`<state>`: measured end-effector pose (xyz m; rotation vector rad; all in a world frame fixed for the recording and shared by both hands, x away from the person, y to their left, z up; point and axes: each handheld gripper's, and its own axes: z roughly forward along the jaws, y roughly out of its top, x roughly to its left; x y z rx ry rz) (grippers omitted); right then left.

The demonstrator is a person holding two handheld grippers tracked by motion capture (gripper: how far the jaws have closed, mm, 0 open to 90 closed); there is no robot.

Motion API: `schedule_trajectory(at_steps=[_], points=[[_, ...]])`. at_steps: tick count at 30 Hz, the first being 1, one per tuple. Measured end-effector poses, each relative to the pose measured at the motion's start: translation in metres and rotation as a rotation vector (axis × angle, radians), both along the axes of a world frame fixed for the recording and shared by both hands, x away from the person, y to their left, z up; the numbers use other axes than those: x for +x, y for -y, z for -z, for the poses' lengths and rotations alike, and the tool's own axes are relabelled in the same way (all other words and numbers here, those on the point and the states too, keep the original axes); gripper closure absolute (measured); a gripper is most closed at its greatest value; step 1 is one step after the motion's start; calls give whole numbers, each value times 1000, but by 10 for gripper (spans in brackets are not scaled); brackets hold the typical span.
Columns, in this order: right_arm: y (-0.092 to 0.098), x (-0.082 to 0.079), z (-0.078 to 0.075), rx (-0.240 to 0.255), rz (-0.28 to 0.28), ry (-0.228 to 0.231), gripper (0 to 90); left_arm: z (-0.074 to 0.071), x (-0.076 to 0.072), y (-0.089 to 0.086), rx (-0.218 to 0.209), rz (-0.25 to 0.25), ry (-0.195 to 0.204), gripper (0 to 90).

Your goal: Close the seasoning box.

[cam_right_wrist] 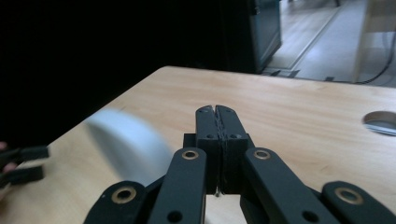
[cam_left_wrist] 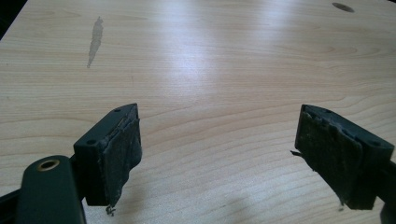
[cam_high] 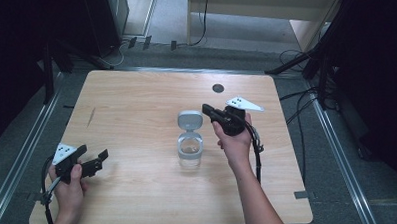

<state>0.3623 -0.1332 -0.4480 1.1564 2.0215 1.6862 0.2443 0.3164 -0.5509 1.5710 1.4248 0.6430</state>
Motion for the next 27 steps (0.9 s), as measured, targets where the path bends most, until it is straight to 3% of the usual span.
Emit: schedule_trajectory(at_steps=[4, 9, 11, 14, 17, 20, 27], points=[[0, -17, 7, -17, -44, -9, 895, 0, 0, 0, -5, -3, 3, 147], [11, -25, 10, -27, -13, 7, 866, 0, 0, 1, 14, -3, -4, 148], [17, -25, 10, -20, 12, 16, 754, 0, 0, 2, 15, -6, -4, 147], [26, -27, 9, -42, 112, 50, 420, 0, 0, 1, 15, -5, -3, 147], [36, -28, 10, -49, 180, 37, 182, 0, 0, 2, 15, -6, -2, 147], [49, -29, 14, -59, 219, 18, 120, 0, 0, 2, 15, -5, -1, 148], [73, -36, 25, -92, 272, 7, 113, 0, 0, 2, 15, -6, -1, 147]])
